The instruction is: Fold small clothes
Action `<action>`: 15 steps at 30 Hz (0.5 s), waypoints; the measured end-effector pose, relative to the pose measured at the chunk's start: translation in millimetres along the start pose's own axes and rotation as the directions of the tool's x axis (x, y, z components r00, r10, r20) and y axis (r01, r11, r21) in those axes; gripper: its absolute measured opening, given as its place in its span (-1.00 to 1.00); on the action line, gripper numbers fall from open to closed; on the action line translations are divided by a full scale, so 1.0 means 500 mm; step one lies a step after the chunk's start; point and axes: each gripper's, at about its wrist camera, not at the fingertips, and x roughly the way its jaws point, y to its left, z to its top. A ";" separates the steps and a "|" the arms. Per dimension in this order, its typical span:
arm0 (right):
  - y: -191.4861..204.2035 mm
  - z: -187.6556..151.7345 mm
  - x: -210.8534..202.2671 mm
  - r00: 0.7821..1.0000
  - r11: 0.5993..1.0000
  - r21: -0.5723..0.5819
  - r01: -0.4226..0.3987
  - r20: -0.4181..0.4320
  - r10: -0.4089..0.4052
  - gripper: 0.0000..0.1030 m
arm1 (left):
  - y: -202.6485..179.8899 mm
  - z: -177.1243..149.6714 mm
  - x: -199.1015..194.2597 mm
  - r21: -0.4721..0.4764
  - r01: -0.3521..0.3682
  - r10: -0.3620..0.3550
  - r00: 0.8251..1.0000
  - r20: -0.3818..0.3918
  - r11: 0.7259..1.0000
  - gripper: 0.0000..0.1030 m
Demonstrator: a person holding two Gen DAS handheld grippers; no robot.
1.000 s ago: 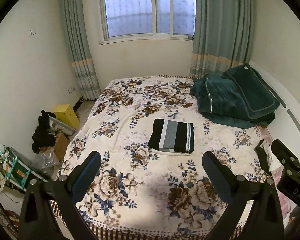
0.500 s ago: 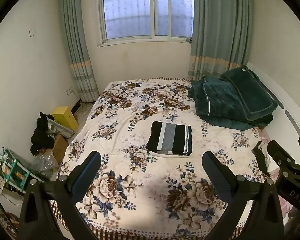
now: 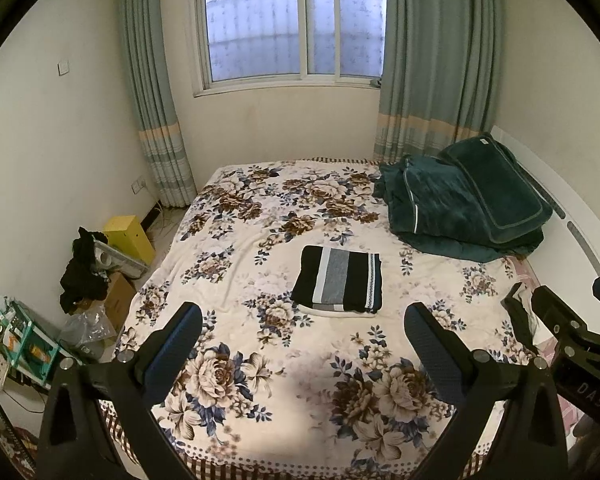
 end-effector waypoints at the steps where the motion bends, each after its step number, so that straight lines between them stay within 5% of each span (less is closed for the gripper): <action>1: 0.000 0.000 0.000 1.000 1.000 0.001 -0.002 0.000 0.002 1.00 | -0.002 0.001 -0.001 0.001 0.000 0.000 1.000 0.002 1.000 1.00; 15: 0.011 -0.020 -0.022 1.000 1.000 0.025 -0.010 -0.002 0.010 1.00 | -0.001 0.002 -0.007 -0.001 -0.001 0.001 1.000 0.008 1.000 1.00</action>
